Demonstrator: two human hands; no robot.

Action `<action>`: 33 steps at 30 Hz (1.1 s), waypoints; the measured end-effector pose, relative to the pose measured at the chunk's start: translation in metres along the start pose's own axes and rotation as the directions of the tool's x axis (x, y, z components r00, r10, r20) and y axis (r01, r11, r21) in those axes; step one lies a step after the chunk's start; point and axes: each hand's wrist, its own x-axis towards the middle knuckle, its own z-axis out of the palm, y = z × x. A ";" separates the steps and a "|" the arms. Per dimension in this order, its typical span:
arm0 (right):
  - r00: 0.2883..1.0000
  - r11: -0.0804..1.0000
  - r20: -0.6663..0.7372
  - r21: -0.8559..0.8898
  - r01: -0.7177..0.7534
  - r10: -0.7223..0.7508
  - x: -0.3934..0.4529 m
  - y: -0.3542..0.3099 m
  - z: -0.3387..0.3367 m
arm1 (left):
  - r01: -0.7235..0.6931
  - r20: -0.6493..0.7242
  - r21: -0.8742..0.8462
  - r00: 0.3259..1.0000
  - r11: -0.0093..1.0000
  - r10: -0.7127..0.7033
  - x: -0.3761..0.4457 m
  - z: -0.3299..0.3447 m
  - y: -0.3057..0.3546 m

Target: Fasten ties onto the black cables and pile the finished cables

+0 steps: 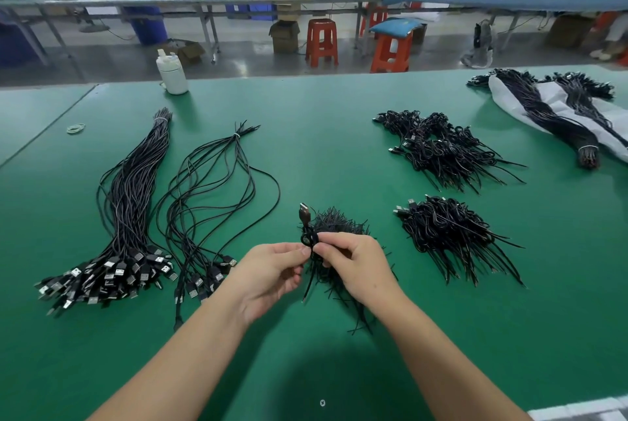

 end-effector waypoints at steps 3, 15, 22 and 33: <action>0.996 0.992 0.036 0.094 -0.083 0.080 0.001 -0.002 0.000 | -0.188 -0.037 0.183 0.979 0.965 0.198 0.001 0.000 -0.002; 0.980 0.968 0.014 -0.162 -0.194 0.198 0.019 -0.007 -0.027 | -0.471 0.189 0.848 0.699 0.244 0.690 0.026 -0.015 -0.019; 0.935 0.604 -0.294 -0.715 -0.352 0.197 0.075 0.013 -0.129 | -0.101 0.223 0.972 0.690 -0.214 0.689 0.054 -0.083 -0.066; 0.874 0.325 -0.354 -0.827 -0.459 0.334 0.102 0.066 -0.169 | -0.049 0.176 0.979 0.684 -0.195 0.708 0.059 -0.088 -0.072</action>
